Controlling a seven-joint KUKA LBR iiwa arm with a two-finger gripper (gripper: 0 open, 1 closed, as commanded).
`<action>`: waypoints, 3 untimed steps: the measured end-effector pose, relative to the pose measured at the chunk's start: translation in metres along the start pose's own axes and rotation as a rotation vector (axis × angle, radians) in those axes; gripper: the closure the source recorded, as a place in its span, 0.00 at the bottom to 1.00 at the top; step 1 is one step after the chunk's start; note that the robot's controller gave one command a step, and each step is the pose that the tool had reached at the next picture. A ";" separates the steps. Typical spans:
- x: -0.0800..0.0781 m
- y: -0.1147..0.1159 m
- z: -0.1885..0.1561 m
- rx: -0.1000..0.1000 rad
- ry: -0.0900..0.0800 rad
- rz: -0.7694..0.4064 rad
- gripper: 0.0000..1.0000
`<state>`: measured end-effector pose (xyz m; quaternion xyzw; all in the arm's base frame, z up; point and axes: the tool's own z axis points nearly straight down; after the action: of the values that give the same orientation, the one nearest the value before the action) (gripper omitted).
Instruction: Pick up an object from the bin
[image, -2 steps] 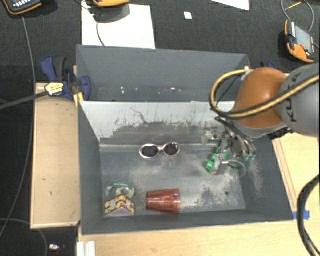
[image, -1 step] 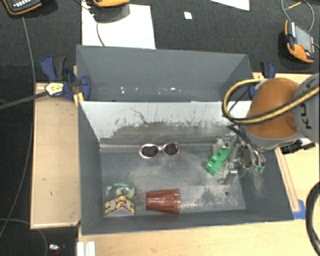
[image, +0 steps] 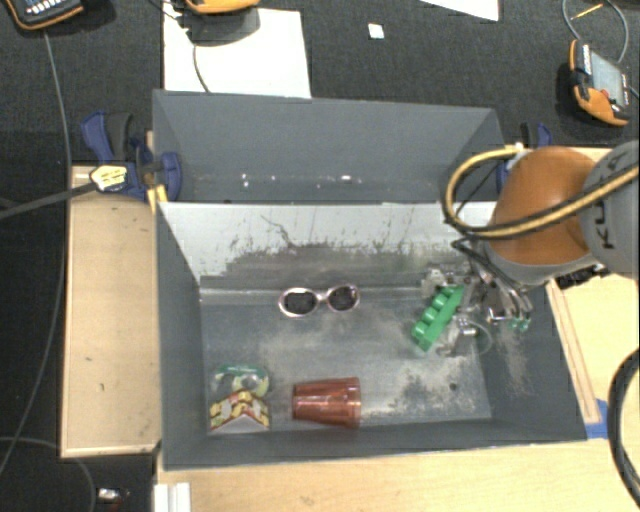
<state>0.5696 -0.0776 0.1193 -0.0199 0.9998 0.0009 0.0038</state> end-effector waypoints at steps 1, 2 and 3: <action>0.033 -0.007 0.005 0.001 0.004 0.143 0.00; -0.005 -0.009 0.024 0.000 -0.003 0.039 0.00; -0.002 -0.011 0.022 -0.001 -0.002 0.055 0.00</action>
Offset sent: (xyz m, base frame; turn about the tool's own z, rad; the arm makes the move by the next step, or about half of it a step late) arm 0.0047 -0.0094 -0.0242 0.0392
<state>0.5719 -0.0886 0.0969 0.0076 1.0000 0.0015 0.0048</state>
